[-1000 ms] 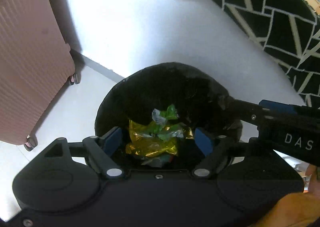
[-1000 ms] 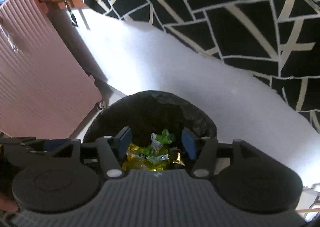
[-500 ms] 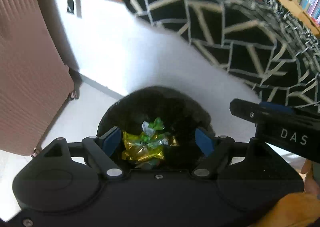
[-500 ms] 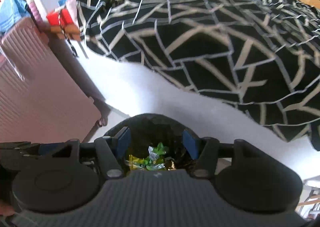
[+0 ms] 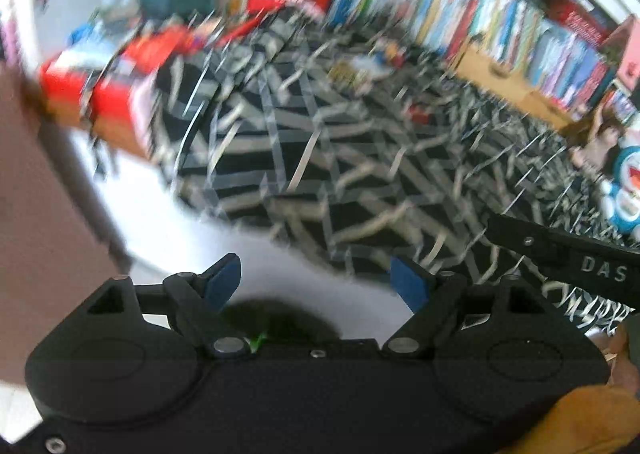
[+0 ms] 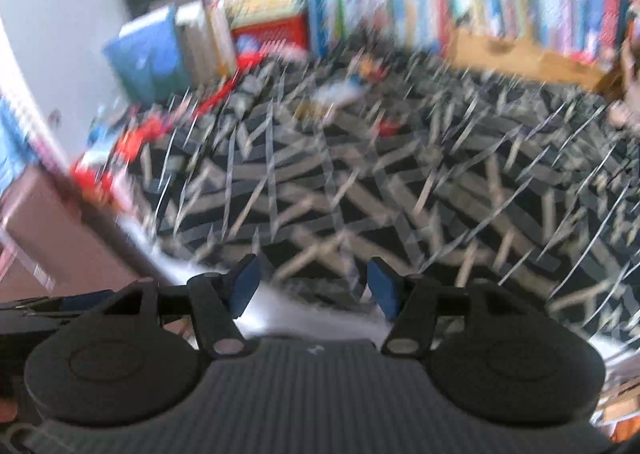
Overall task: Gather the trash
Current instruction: 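Move both empty tools back to the bed, then grasp a gold candy with the left tool while the right tool grasps the red piece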
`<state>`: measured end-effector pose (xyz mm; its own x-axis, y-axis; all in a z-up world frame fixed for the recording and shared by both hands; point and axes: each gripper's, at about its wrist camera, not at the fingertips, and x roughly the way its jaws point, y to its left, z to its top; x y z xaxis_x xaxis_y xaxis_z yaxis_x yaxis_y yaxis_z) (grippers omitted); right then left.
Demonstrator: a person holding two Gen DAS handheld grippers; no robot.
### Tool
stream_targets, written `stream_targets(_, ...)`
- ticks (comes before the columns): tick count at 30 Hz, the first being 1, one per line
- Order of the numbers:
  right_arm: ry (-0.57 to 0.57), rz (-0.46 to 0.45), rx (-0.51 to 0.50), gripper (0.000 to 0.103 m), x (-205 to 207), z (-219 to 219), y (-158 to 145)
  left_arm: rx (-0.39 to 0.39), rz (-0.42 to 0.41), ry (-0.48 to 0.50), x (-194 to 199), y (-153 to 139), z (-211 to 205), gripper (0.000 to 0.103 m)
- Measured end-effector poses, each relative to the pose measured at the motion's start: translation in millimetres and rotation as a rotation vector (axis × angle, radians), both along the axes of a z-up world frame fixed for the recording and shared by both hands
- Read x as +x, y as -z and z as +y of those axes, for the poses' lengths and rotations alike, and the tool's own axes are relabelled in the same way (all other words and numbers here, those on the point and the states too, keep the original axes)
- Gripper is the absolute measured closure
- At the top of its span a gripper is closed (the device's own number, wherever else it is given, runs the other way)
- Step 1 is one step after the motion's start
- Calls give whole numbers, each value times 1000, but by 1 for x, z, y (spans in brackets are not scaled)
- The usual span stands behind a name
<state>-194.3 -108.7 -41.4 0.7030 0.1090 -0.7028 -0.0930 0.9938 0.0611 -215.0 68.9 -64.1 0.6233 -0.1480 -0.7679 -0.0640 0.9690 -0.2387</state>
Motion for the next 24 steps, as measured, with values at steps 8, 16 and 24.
stream_targets(8,104,-117,-24,31,47,-31,-39,14,-110,59,82,-51,-16,18)
stream_targets(16,83,-168,-9,31,147,-60,-42,27,-207,4,192,-69,-39,12)
stream_targets(24,-36,-83,-41,31,249,-81,8,39,-96,-110,323,-14,-69,10)
